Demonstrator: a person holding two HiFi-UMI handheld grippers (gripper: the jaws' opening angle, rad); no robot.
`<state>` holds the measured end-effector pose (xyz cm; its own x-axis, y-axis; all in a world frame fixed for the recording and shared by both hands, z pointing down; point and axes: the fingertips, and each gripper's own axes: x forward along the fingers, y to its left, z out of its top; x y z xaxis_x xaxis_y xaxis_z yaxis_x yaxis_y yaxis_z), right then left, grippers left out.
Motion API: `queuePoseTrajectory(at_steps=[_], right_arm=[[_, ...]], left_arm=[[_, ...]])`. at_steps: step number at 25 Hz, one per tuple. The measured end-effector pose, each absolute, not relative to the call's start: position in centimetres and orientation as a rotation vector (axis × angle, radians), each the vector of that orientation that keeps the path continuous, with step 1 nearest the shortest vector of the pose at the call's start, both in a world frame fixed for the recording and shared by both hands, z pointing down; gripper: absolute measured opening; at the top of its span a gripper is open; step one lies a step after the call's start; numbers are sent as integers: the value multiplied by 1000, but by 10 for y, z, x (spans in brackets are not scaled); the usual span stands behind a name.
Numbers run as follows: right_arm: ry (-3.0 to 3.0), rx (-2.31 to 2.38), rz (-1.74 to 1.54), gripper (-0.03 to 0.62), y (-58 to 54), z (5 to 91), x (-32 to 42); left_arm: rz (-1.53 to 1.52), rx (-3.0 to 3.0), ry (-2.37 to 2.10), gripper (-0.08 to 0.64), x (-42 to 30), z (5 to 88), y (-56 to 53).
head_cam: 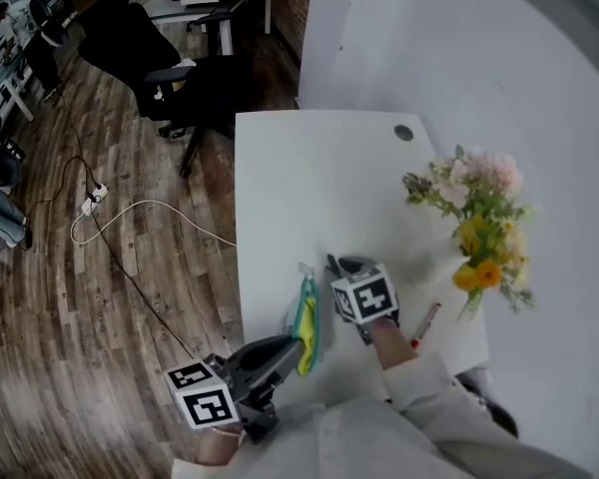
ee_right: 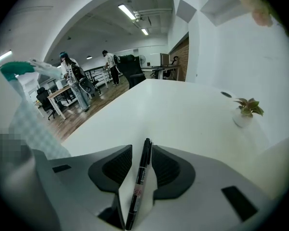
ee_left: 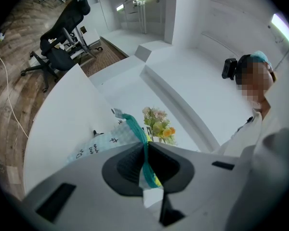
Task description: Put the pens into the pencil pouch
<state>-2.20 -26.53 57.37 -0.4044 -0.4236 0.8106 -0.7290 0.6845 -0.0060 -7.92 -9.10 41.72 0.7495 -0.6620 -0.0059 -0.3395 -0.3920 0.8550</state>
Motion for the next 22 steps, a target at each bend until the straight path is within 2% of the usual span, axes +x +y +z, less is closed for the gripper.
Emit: queuePoseTrajectory(at_steps=[9,11,14,22], right_arm=[[-2003,893,482,116,-270,585,-22],[-2011,885,477,61,-264,584,-23],[-2036,871,456,60,-253,582,-24],[-2356,898,405,60,-228,517,-37]], left_arm=[[-422,2005,-735,31,-82,421,-88],[-416,2008,-733,31,-82,422,-88],[-405,2013,-725,31,-80,423,-86],[-369,2032,-705,31,-77,424,-82]])
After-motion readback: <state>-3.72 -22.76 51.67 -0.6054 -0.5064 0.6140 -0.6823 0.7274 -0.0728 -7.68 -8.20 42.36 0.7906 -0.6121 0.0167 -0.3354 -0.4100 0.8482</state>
